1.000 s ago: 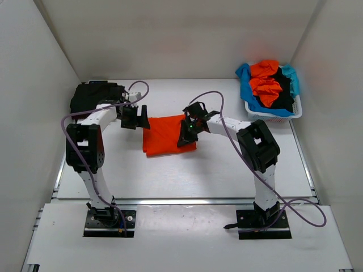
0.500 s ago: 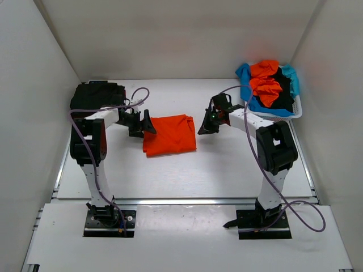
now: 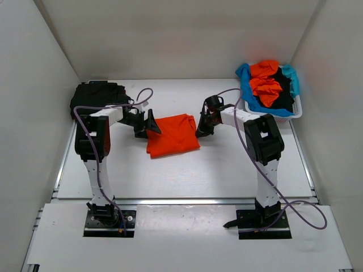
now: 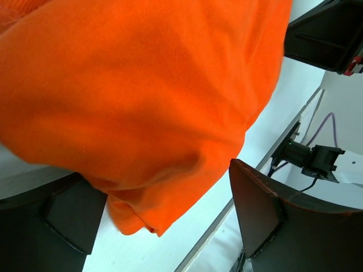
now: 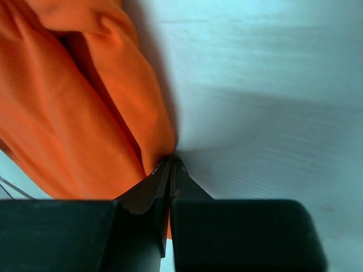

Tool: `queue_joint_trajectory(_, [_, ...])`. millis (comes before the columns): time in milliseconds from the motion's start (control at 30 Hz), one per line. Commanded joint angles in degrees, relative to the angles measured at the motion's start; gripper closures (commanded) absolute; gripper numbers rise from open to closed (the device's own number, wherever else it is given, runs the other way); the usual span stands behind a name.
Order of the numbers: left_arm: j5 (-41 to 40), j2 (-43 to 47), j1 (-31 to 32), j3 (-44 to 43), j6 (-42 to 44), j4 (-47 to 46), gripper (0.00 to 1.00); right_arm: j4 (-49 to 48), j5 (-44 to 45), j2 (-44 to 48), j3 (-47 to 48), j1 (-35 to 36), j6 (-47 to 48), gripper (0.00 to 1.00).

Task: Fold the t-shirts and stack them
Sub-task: Put the neatly folded tshirt into the corner of the board with the left arm

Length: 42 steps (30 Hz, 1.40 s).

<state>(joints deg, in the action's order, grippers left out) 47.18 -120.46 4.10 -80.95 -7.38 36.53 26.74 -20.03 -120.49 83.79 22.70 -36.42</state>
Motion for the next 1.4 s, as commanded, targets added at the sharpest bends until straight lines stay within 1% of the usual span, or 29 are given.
queue_joint_trajectory(0, [-9.4, -4.0, 1.9, 0.7, 3.1, 3.5, 0.06, 0.9, -0.4, -1.7, 2.0, 1.0, 0.3, 1.00])
queue_joint_trajectory(33, [-9.6, -4.1, 2.1, 0.8, 2.7, 3.2, 0.08, 0.4, -0.5, -2.0, 1.7, 1.1, 0.1, 1.00])
queue_joint_trajectory(67, [-8.8, -4.6, 2.1, 0.4, 2.4, 2.8, 0.14, 0.2, -0.7, -1.8, 1.6, 1.3, -0.2, 1.00])
queue_joint_trajectory(100, [-7.9, -4.7, 2.6, 0.5, 2.0, 2.7, 0.25, 0.1, -0.9, -1.9, 1.0, 1.4, -0.3, 1.00])
queue_joint_trajectory(133, [-7.9, -5.6, 2.5, -0.9, 1.8, 3.4, 0.30, -0.2, -1.1, -1.6, 0.9, 1.5, -0.6, 1.00])
queue_joint_trajectory(200, [-6.7, -7.1, 2.4, -2.8, 1.7, 3.8, 0.48, -0.3, -1.4, -1.7, 0.3, 1.5, -0.7, 1.00])
queue_joint_trajectory(233, [-6.6, -7.5, 2.1, -3.2, 1.9, 4.0, 0.53, -0.6, -1.7, -1.2, 0.5, 1.6, -0.8, 1.00])
queue_joint_trajectory(300, [-5.4, -7.9, 1.9, -3.9, 2.4, 4.3, 0.67, -0.2, -1.8, -1.1, 0.3, 1.6, -0.8, 1.00])
queue_joint_trajectory(333, [-4.9, -8.0, 1.9, -4.0, 2.9, 4.4, 0.78, -0.7, -1.3, -1.1, -0.2, 1.6, -0.5, 1.00])
queue_joint_trajectory(367, [-4.8, -7.8, 1.9, -4.4, 3.2, 4.3, 0.80, -0.7, -1.8, -0.5, -0.2, 1.6, -0.8, 1.00])
queue_joint_trajectory(433, [-5.3, -6.8, 2.0, -4.9, 4.1, 3.5, 0.89, -1.5, -2.0, -0.5, -1.1, 1.6, -1.0, 1.00])
queue_joint_trajectory(467, [-5.2, -5.5, 2.1, -5.1, 4.6, 2.8, 0.90, -2.0, -1.9, 0.0, -1.4, 1.6, -0.9, 1.00])
queue_joint_trajectory(533, [-8.8, -3.2, 2.7, -6.6, 7.1, 3.1, 0.94, -2.0, -2.3, 1.0, -2.1, 1.2, -1.4, 1.00])
queue_joint_trajectory(567, [-10.3, -2.7, 3.1, -8.0, 8.6, 4.1, 0.94, -2.4, -2.1, 1.7, -3.1, 1.2, -1.6, 0.99])
queue_joint_trajectory(633, [-16.9, -1.2, 4.7, -10.4, 13.2, 6.3, 0.95, -2.4, -2.1, 3.0, -4.2, 1.1, -1.5, 1.00])
queue_joint_trajectory(700, [-20.4, -1.0, 5.1, -14.7, 15.7, 9.7, 0.96, -2.3, -1.8, 4.8, -5.6, 0.2, -1.7, 1.00])
queue_joint_trajectory(767, [-21.2, -1.9, 4.3, -18.4, 17.1, 12.4, 0.95, -2.2, -1.1, 6.1, -7.0, -0.3, -0.9, 0.99])
queue_joint_trajectory(867, [-22.7, -5.0, 2.9, -26.5, 19.4, 17.9, 0.96, -1.8, -0.2, 9.0, -8.2, -0.8, -0.8, 1.00])
queue_joint_trajectory(1067, [-24.9, -6.7, 3.5, -34.6, 23.4, 22.5, 0.96, -1.1, 1.0, 12.5, -10.7, -3.3, -0.1, 1.00])
queue_joint_trajectory(1267, [-28.7, -7.8, 2.7, -40.5, 24.9, 24.0, 0.96, -0.1, 1.3, 13.6, -10.7, -3.4, 0.7, 1.00])
queue_joint_trajectory(1367, [-34.2, -8.5, 3.3, -43.2, 26.0, 23.6, 0.96, 0.8, 1.7, 13.6, -10.0, -2.7, 1.2, 1.00])
